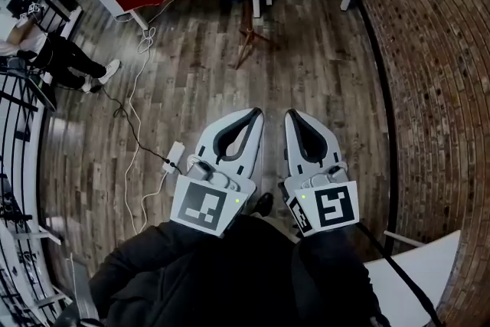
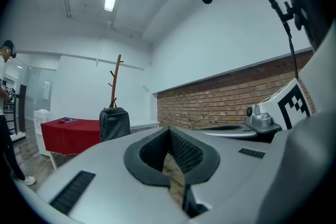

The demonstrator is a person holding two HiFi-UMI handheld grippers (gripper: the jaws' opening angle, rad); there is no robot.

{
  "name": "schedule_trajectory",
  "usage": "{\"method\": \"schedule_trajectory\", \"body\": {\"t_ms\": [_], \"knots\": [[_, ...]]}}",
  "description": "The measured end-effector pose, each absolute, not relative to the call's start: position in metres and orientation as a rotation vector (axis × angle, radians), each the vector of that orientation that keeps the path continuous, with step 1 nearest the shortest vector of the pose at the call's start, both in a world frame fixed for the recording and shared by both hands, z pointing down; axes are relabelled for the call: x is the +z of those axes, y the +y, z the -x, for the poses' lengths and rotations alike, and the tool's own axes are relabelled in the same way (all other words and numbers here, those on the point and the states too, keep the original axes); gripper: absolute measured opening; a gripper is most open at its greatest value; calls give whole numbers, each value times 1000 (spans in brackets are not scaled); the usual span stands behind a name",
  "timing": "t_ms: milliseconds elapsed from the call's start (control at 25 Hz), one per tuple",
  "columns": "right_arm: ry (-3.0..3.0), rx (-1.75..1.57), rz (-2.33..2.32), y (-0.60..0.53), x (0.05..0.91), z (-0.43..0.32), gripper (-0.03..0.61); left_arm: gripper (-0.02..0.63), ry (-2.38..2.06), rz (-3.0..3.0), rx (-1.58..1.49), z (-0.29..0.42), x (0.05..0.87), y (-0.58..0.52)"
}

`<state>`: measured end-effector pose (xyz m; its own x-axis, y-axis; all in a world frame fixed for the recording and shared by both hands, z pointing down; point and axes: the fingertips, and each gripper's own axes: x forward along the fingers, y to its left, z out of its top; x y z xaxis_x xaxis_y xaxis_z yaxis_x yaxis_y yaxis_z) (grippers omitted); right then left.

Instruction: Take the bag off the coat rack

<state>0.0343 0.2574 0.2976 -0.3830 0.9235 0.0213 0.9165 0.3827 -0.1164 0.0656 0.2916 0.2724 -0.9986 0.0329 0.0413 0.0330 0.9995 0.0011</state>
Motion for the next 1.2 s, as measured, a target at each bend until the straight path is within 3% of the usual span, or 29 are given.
{"method": "schedule_trajectory", "body": {"t_ms": [1200], "knots": [[-2552,21,1655,499,303,104,8,9,-3153,-12,-164,81,282,539]]}}
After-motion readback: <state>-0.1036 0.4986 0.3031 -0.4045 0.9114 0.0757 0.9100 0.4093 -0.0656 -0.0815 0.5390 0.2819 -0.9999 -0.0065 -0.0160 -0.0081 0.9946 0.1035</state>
